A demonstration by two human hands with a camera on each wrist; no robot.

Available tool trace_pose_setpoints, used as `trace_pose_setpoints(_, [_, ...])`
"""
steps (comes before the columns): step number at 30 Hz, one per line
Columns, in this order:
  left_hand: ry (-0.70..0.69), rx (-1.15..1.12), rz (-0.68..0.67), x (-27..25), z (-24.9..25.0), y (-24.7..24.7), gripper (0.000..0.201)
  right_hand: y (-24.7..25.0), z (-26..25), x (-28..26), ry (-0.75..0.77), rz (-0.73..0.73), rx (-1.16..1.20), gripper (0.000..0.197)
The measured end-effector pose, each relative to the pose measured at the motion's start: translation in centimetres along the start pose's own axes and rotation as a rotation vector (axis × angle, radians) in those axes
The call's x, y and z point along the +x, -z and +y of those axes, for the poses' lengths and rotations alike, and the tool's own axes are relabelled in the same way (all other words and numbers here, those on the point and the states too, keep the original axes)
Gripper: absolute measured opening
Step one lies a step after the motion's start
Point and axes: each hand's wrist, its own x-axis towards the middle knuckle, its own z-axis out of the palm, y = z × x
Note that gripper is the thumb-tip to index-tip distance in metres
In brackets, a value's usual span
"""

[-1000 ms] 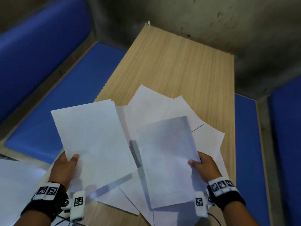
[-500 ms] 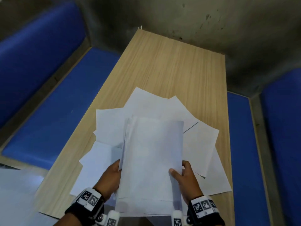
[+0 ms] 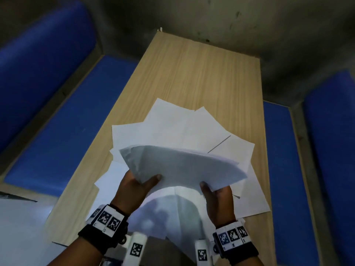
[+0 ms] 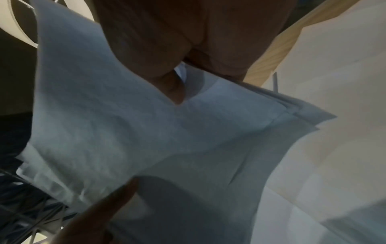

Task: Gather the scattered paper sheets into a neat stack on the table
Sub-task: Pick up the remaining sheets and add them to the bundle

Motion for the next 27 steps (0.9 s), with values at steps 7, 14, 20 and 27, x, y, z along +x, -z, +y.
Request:
trace_pose_setpoints(7, [0.068,-0.127,-0.099,-0.6,-1.7,-0.5,0.047,-0.8,2.0,-0.6,-0.113,0.006,-0.028,0.054])
trace_pose_setpoints(14, [0.079,-0.088,-0.07,-1.1,-1.2,-0.8,0.046,-1.6,1.7,-1.1,-0.214,0.061,0.098,0.046])
trace_pose_setpoints(20, [0.061,-0.099,-0.111,-1.4,-2.7,-0.7,0.043,-1.3,2.4,-2.1,-0.2,0.09,0.091,0.04])
trace_pose_setpoints(27, [0.139,0.006,-0.008,-1.4,-4.4,-0.7,0.018,-0.2,3.8,-1.8,-0.213,-0.066,-0.253,0.046])
